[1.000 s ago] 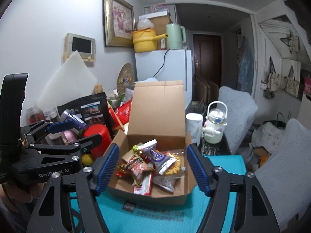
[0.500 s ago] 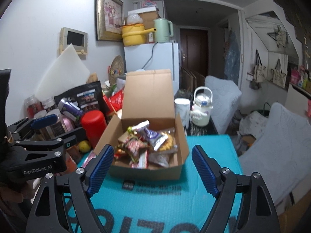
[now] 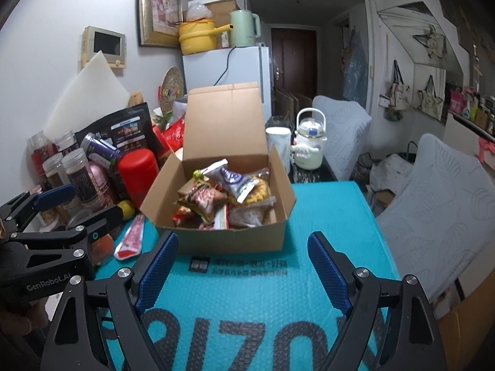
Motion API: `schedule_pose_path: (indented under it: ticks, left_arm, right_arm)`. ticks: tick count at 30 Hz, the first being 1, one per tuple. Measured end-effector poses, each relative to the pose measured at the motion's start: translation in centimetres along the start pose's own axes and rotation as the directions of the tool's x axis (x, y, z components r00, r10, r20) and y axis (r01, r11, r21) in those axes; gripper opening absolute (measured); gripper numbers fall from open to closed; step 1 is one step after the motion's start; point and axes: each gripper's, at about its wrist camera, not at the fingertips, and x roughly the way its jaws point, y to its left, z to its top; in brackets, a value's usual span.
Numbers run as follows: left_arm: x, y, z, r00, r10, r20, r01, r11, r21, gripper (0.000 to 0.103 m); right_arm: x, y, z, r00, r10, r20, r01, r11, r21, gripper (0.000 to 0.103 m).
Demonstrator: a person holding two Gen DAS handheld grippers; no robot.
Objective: Organize snacks
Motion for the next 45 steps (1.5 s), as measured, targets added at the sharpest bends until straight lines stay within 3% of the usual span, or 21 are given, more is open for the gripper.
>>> schedule_pose_path:
  ticks: [22, 45]
  left_arm:
    - [0.8, -0.5, -0.7, 0.999, -0.007, -0.035, 0.006, 1.0, -0.025, 0.09]
    - [1.1, -1.2, -0.7, 0.998, -0.045, -0.047, 0.046, 0.999, 0.009, 0.09]
  right_arm:
    - [0.1, -0.4, -0.3, 0.999, 0.034, -0.007, -0.034, 0.998, -0.045, 0.086]
    - [0.1, -2.0, -0.6, 1.0, 0.009, -0.015, -0.008, 1.0, 0.023, 0.086]
